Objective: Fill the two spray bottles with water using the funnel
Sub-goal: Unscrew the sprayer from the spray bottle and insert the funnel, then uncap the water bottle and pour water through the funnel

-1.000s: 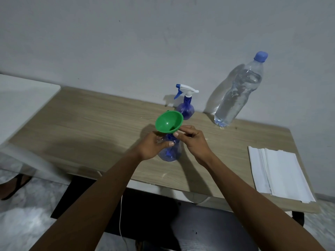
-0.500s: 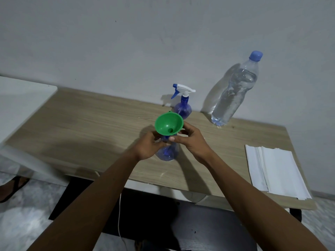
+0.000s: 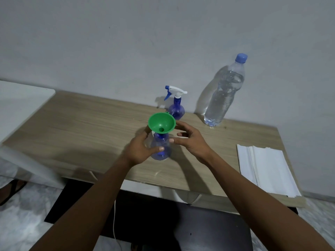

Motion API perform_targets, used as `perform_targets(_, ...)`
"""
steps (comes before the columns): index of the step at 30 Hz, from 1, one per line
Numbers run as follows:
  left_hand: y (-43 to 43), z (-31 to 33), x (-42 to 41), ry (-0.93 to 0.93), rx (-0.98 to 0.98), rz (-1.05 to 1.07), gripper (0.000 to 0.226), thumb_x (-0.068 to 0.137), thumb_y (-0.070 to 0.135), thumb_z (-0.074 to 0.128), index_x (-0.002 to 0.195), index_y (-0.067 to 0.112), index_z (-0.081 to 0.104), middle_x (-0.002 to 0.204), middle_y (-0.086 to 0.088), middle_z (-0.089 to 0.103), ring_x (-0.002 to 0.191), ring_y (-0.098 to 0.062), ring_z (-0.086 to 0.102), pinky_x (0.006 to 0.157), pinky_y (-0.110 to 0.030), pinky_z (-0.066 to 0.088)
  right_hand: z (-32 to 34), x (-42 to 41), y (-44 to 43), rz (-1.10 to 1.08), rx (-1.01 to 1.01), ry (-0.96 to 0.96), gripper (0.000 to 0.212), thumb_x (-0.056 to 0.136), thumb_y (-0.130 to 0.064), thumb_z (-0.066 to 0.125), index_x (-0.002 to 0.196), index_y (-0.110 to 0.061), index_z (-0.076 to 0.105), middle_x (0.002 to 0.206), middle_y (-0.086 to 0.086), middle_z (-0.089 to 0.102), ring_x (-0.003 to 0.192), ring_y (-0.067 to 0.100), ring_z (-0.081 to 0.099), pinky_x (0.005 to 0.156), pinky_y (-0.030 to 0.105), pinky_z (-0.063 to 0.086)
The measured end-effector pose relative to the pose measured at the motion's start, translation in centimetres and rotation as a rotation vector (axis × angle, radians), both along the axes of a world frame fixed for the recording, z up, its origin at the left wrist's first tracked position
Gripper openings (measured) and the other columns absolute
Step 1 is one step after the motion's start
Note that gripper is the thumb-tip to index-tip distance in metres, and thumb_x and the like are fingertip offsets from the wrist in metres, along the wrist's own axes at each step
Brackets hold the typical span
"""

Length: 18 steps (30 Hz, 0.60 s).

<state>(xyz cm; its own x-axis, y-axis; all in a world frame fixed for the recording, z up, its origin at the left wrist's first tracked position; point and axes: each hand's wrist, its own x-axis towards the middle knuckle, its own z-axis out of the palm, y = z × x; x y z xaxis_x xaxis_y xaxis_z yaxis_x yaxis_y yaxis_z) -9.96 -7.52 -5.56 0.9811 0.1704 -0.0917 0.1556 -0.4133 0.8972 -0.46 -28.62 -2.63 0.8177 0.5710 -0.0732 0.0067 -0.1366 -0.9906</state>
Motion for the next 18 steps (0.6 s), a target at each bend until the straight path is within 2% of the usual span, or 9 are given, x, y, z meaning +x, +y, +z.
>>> perform_targets(2, -1.0, -0.5, -1.7, 0.016, 0.172, 0.23, 0.086, 0.062, 0.063, 0.089, 0.138, 0.033, 0.059, 0.125, 0.011, 0.072, 0.118, -0.011, 0.067, 0.102, -0.037, 0.054, -0.2, 0.5, -1.1, -0.029, -0.023, 0.01, 0.068, 0.074, -0.022, 0.088, 0.134, -0.038, 0.062, 0.134, -0.005, 0.061, 0.12, 0.018, 0.057, 0.096, 0.03, 0.052)
perform_targets(4, -2.8, -0.8, -3.2, 0.041, 0.306, 0.427, 0.06, 0.066, 0.066, 0.085, 0.109, 0.026, 0.075, 0.096, 0.006, 0.079, 0.096, -0.019, 0.075, 0.085, -0.033, 0.058, -0.2, 1.0, -2.3, -0.099, -0.021, 0.04, 0.063, 0.075, -0.019, 0.088, 0.131, -0.034, 0.065, 0.13, -0.001, 0.062, 0.115, 0.022, 0.058, 0.093, 0.032, 0.054)
perform_targets(5, -3.8, -1.0, -3.7, 0.059, 0.342, 0.452, 0.049, 0.07, 0.065, 0.083, 0.095, 0.023, 0.077, 0.085, 0.004, 0.079, 0.089, -0.023, 0.075, 0.081, -0.033, 0.058, -0.1, 1.4, -2.9, -0.134, -0.025, 0.047, 0.059, 0.075, -0.02, 0.088, 0.129, -0.032, 0.066, 0.129, 0.0, 0.062, 0.115, 0.024, 0.059, 0.092, 0.032, 0.055)
perform_targets(7, -6.1, -1.1, -3.9, 0.117, 0.34, 0.354, 0.041, 0.077, 0.064, 0.077, 0.082, 0.024, 0.08, 0.076, 0.003, 0.078, 0.084, -0.025, 0.075, 0.079, -0.035, 0.059, 0.4, 2.5, -4.1, -0.194, -0.059, 0.035, 0.053, 0.077, -0.022, 0.087, 0.126, -0.028, 0.068, 0.128, 0.002, 0.062, 0.114, 0.024, 0.062, 0.086, 0.026, 0.054)
perform_targets(10, -9.0, -1.0, -1.8, 0.193, 0.255, 0.172, 0.043, 0.079, 0.071, 0.068, 0.086, 0.03, 0.079, 0.081, 0.01, 0.078, 0.086, -0.014, 0.074, 0.089, -0.035, 0.058, 1.8, 5.3, -5.9, -0.31, -0.108, -0.031, 0.043, 0.08, -0.023, 0.085, 0.121, -0.022, 0.07, 0.121, 0.004, 0.065, 0.106, 0.021, 0.066, 0.077, 0.02, 0.051)
perform_targets(12, -11.0, -0.1, 1.1, 0.155, 0.1, 0.138, 0.055, 0.072, 0.076, 0.065, 0.098, 0.029, 0.079, 0.093, 0.012, 0.08, 0.092, -0.007, 0.074, 0.097, -0.038, 0.057, 3.6, 7.6, -6.9, -0.377, -0.147, -0.109, 0.04, 0.08, -0.027, 0.085, 0.117, -0.022, 0.072, 0.118, 0.004, 0.068, 0.101, 0.023, 0.068, 0.081, 0.028, 0.055)
perform_targets(14, -13.0, 2.2, 4.6, 0.09, 0.053, 0.136, 0.065, 0.07, 0.072, 0.066, 0.113, 0.025, 0.077, 0.109, 0.009, 0.079, 0.1, -0.008, 0.074, 0.101, -0.038, 0.057, 6.1, 10.1, -7.8, -0.454, -0.211, -0.244, 0.034, 0.081, -0.028, 0.083, 0.113, -0.022, 0.073, 0.113, 0.0, 0.067, 0.098, 0.022, 0.067, 0.089, 0.037, 0.056)
perform_targets(15, -13.8, 3.5, 6.5, 0.062, 0.062, 0.132, 0.062, 0.075, 0.067, 0.069, 0.119, 0.025, 0.075, 0.115, 0.008, 0.077, 0.103, -0.009, 0.073, 0.101, -0.037, 0.056, 7.5, 11.3, -8.2, -0.504, -0.243, -0.338, 0.032, 0.081, -0.029, 0.081, 0.111, -0.022, 0.072, 0.111, -0.002, 0.064, 0.097, 0.021, 0.066, 0.09, 0.039, 0.056)
perform_targets(18, -15.8, 7.8, 12.0, -0.011, 0.062, 0.091, 0.055, 0.089, 0.05, 0.071, 0.137, 0.026, 0.063, 0.133, 0.003, 0.069, 0.119, -0.017, 0.066, 0.105, -0.039, 0.053, 12.3, 14.8, -9.1, -0.654, -0.273, -0.58, 0.037, 0.086, -0.035, 0.073, 0.119, -0.024, 0.062, 0.116, -0.001, 0.05, 0.095, 0.014, 0.059, 0.086, 0.034, 0.054)
